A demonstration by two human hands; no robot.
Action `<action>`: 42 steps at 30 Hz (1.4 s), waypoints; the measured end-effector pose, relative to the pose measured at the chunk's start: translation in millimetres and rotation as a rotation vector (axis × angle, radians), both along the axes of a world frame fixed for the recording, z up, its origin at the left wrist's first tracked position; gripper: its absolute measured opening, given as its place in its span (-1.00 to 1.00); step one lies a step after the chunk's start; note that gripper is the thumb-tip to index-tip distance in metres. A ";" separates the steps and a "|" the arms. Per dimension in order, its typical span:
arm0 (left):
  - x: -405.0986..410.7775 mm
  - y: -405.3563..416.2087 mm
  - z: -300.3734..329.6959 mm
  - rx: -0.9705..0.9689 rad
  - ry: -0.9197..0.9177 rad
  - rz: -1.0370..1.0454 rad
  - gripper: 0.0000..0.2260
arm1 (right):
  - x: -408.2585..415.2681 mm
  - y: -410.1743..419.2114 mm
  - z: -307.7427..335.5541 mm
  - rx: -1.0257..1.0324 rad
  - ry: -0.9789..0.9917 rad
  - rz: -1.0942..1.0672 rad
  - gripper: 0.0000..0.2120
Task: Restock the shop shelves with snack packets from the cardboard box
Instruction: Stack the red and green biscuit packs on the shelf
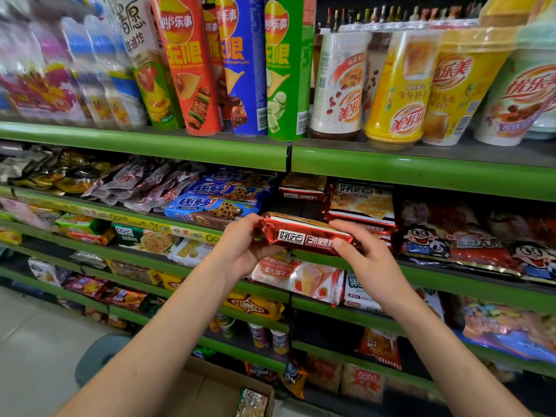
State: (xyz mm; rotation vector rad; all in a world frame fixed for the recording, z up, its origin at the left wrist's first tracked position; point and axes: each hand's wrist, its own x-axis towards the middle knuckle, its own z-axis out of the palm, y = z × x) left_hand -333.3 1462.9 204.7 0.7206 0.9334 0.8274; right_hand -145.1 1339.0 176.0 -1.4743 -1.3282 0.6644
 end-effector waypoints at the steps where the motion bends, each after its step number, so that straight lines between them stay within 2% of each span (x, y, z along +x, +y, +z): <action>1: -0.2 -0.2 1.7 0.014 0.003 0.003 -0.90 | 0.8 -2.0 1.5 -0.020 -0.085 0.012 -0.67; 4: 2.5 -3.9 8.0 0.116 0.051 -0.028 -0.87 | -3.1 -3.9 6.8 -0.090 -0.577 -0.035 -0.35; 5: 5.1 -6.3 8.9 0.172 0.080 -0.049 -0.87 | -6.6 -1.7 6.6 -0.080 -0.721 -0.083 -0.30; 7: 13.6 -12.6 9.7 0.294 0.150 -0.083 -0.86 | -15.3 5.5 3.5 -0.042 -0.809 -0.179 -0.32; 8: 18.4 -15.5 10.4 0.361 0.195 -0.106 -0.85 | -18.6 9.0 0.5 -0.040 -0.727 -0.192 -0.37; 9: 22.8 -17.4 11.9 0.430 0.238 -0.132 -0.84 | -20.8 12.7 -2.7 -0.053 -0.530 -0.192 -0.45; 12: 28.9 -18.7 16.6 0.572 0.255 -0.137 -0.86 | -16.7 21.8 -14.9 -0.073 0.300 -0.181 -0.67; 14: 25.1 -14.9 13.4 0.618 0.292 -0.073 -0.91 | -12.7 23.4 -23.2 -0.069 0.701 -0.106 -0.74; 17: 12.6 -5.9 0.3 0.671 0.461 0.019 -0.90 | -11.6 23.1 -31.7 -0.080 1.085 0.009 -0.79; 19: 5.7 -1.5 -7.6 0.591 0.454 -0.037 -0.87 | -11.5 23.7 -36.2 -0.089 1.237 0.047 -0.70; 21: 2.6 -1.4 -11.1 0.491 0.404 -0.143 -0.90 | -11.9 24.2 -39.7 -0.082 1.317 0.058 -0.66; 23: 2.1 -1.8 -14.5 0.492 0.380 -0.196 -0.90 | -13.7 23.2 -41.4 -0.077 1.345 0.086 -0.66; 33: -1.0 1.0 -18.0 0.539 0.329 -0.169 -0.88 | -16.9 23.4 -44.7 -0.076 1.348 0.170 -0.62; 37: -0.9 2.2 -19.2 0.527 0.340 -0.169 -0.88 | -16.3 24.2 -47.4 -0.061 1.337 0.187 -0.52; 40: -0.7 4.2 -21.2 0.520 0.338 -0.173 -0.89 | -15.2 24.9 -49.0 -0.060 1.323 0.201 -0.61; 42: -0.1 5.8 -23.0 0.515 0.331 -0.181 -0.89 | -13.5 25.0 -50.8 -0.061 1.309 0.196 -0.59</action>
